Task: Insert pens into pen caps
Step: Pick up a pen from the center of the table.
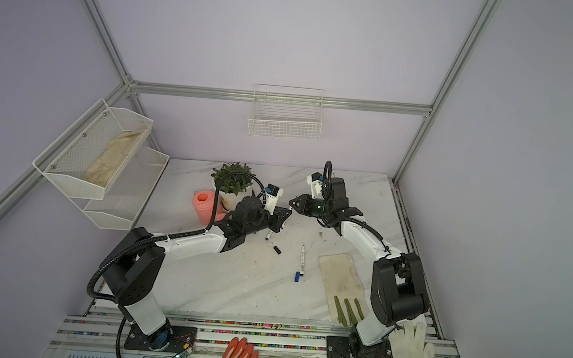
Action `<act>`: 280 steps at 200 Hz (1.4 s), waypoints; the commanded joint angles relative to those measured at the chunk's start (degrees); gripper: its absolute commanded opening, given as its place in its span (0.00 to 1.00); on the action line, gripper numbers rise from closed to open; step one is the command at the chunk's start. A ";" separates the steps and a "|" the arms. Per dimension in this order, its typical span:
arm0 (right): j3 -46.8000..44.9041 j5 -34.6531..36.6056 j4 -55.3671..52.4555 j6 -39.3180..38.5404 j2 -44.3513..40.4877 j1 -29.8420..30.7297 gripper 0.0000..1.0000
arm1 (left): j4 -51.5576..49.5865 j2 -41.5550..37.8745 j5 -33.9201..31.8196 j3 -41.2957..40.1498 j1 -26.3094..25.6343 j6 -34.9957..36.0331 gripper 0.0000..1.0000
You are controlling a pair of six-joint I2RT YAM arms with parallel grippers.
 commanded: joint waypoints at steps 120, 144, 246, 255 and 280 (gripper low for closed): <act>-0.54 -2.02 -1.87 -2.92 -2.21 0.30 0.01 | -1.34 0.85 5.54 -0.48 0.02 -0.85 0.43; -0.34 -1.88 -1.85 -3.00 -2.50 0.36 0.01 | -1.90 0.84 4.79 -0.97 0.05 -0.74 0.43; -0.54 -2.02 -3.93 -4.23 -2.88 0.32 0.00 | -1.47 2.32 7.00 -0.21 0.07 -0.45 0.32; -0.44 -2.06 -3.89 -4.17 -2.95 0.29 0.01 | -1.73 2.45 7.16 -0.17 0.08 -0.40 0.31; -0.18 -2.04 -4.18 -4.17 -2.86 0.34 0.00 | -2.02 2.35 6.95 -0.31 0.08 -0.37 0.31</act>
